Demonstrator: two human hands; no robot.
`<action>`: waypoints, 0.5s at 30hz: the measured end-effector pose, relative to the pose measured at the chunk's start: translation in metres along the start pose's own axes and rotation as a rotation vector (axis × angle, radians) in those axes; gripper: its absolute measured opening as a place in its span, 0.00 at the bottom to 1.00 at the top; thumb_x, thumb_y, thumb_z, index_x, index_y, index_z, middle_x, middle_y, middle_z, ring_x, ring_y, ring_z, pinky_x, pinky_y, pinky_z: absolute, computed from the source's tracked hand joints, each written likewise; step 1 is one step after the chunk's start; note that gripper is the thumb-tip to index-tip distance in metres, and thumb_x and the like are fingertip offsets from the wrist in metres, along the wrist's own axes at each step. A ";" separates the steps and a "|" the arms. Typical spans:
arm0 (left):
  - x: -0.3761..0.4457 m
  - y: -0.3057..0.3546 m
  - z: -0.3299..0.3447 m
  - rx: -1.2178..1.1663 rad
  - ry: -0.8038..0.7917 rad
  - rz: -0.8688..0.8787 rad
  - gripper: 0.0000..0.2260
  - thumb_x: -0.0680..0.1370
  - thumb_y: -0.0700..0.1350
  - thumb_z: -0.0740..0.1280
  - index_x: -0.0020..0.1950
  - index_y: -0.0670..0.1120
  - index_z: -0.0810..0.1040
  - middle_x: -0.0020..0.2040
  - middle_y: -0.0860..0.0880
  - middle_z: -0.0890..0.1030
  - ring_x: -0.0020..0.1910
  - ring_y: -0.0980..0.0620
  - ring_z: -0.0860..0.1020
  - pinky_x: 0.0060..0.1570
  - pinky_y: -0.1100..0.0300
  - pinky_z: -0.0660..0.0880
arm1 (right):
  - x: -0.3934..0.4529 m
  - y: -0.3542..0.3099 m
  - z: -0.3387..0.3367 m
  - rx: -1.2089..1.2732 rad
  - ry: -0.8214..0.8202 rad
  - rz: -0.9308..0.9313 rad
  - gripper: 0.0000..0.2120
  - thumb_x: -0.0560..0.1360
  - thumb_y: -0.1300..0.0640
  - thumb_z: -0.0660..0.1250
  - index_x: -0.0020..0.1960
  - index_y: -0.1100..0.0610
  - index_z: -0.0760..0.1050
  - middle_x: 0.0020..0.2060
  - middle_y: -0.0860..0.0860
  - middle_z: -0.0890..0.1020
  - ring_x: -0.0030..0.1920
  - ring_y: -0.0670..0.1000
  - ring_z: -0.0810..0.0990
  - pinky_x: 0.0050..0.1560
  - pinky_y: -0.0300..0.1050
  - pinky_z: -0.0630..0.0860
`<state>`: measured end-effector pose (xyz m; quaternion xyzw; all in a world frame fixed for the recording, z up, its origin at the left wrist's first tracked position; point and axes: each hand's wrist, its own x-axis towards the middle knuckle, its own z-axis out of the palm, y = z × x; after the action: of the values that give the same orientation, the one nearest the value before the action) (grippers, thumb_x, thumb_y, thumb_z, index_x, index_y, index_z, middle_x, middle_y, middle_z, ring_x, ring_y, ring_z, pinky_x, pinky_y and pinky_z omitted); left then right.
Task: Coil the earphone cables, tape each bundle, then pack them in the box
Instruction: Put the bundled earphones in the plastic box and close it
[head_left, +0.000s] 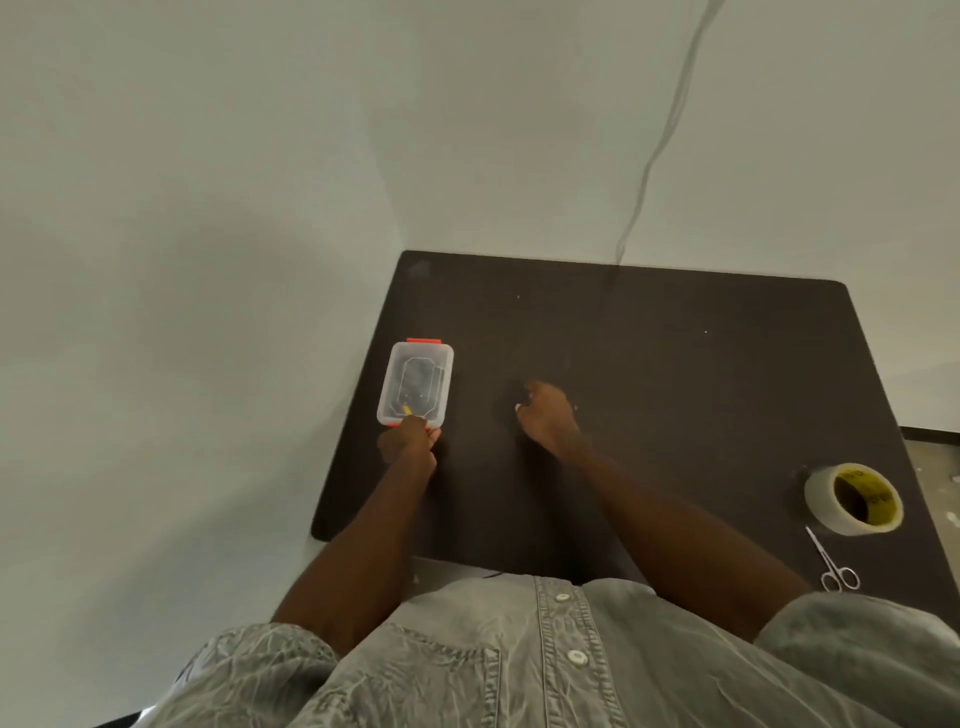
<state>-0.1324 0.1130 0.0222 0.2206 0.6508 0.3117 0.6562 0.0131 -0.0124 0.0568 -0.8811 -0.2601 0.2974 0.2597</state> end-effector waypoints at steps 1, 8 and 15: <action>0.002 0.004 -0.010 -0.004 0.008 0.009 0.19 0.74 0.32 0.68 0.65 0.34 0.72 0.53 0.38 0.78 0.43 0.43 0.80 0.51 0.48 0.81 | -0.002 -0.003 0.009 -0.018 -0.010 -0.001 0.22 0.78 0.59 0.63 0.71 0.61 0.69 0.68 0.58 0.74 0.68 0.58 0.71 0.68 0.47 0.66; 0.011 0.024 -0.040 0.067 -0.031 0.011 0.18 0.74 0.33 0.70 0.64 0.33 0.74 0.57 0.34 0.79 0.48 0.42 0.82 0.44 0.56 0.80 | -0.032 0.002 0.022 -0.064 -0.037 0.063 0.20 0.79 0.57 0.62 0.70 0.61 0.71 0.68 0.58 0.73 0.68 0.58 0.71 0.67 0.48 0.68; -0.025 0.001 -0.030 0.431 0.095 0.293 0.22 0.77 0.45 0.68 0.67 0.38 0.70 0.61 0.40 0.77 0.57 0.41 0.79 0.56 0.51 0.77 | -0.043 0.034 -0.002 -0.113 0.071 0.053 0.15 0.75 0.64 0.60 0.60 0.61 0.77 0.59 0.59 0.79 0.60 0.60 0.77 0.58 0.47 0.73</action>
<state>-0.1611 0.0929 0.0386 0.4324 0.6934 0.2674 0.5106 -0.0046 -0.0637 0.0543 -0.9109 -0.2438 0.2578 0.2108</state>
